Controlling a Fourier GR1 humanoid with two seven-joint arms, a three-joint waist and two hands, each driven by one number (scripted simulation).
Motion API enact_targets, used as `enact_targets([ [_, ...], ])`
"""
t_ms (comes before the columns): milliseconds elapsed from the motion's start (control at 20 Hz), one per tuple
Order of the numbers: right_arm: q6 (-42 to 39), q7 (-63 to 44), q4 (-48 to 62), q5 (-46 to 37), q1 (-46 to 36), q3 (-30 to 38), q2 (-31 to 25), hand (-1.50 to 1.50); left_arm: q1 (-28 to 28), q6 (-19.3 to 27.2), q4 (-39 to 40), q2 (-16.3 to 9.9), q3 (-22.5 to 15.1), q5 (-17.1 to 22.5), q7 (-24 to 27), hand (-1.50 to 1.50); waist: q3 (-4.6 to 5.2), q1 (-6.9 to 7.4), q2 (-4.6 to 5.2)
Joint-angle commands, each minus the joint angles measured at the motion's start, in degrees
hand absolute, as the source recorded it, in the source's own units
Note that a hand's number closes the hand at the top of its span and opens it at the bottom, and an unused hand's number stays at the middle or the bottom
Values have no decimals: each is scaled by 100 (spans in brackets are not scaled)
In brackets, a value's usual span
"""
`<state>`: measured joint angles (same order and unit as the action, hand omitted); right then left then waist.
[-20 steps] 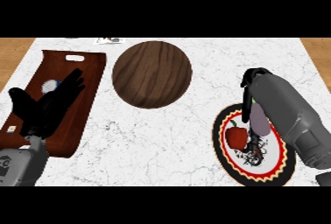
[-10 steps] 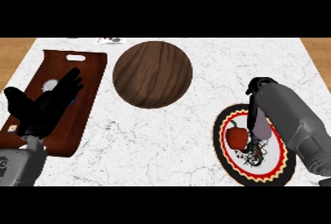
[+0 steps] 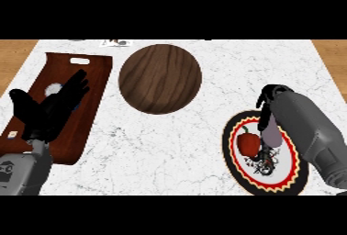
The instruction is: Pick the eggplant from the plate and place it in the bowl
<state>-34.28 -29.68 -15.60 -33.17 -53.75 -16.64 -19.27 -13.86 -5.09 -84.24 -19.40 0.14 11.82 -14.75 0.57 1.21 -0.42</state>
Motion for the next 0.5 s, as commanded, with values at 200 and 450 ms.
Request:
enact_targets([
  [200, 387, 369, 253, -289, 2, 70, 77, 150, -69, -84, 12, 69, 100, -50, -66, 0, -62, 2, 90],
  [450, 446, 732, 97, -457, 160, 50, -27, 150, 317, -281, -243, 6, 165, -24, -38, 0, -61, -14, 64],
])
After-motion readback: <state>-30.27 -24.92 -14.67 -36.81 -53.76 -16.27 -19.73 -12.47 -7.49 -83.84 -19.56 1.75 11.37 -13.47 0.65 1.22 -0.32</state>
